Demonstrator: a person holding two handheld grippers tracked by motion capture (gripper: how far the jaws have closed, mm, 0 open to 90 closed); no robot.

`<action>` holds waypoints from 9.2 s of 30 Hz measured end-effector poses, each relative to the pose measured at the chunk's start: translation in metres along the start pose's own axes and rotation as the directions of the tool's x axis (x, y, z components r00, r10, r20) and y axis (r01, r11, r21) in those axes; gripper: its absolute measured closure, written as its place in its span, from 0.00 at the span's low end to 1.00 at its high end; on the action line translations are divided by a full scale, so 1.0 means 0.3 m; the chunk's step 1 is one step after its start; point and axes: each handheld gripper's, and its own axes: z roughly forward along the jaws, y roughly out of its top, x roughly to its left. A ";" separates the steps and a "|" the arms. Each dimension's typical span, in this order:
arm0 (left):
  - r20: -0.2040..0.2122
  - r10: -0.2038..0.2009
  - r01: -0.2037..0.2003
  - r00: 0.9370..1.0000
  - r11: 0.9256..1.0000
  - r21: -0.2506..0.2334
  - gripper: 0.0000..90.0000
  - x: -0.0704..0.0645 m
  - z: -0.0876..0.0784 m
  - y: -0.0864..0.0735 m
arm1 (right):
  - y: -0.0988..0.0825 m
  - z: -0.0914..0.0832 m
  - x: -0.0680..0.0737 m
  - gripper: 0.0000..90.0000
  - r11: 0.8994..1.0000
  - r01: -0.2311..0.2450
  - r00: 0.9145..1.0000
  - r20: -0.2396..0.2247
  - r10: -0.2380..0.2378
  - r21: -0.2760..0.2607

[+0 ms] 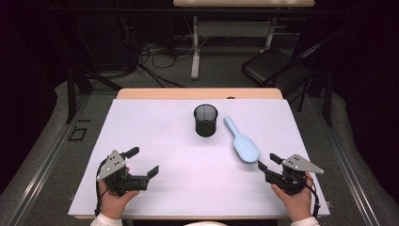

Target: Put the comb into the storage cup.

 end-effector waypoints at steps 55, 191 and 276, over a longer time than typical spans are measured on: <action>-0.032 0.004 -0.003 0.999 1.000 0.024 0.02 -0.003 -0.008 -0.014 | 0.249 0.180 -0.096 0.53 0.954 -0.125 0.988 -0.053 0.145 0.271; -0.031 0.007 -0.006 0.999 0.998 0.061 0.04 0.010 0.011 -0.027 | 0.319 0.765 -0.129 1.00 0.763 -0.136 0.975 0.222 -0.011 0.632; -0.042 0.013 -0.009 0.999 0.997 0.074 0.04 0.001 0.018 -0.028 | 0.209 0.324 -0.165 0.83 0.761 -0.009 0.999 0.036 -0.019 0.649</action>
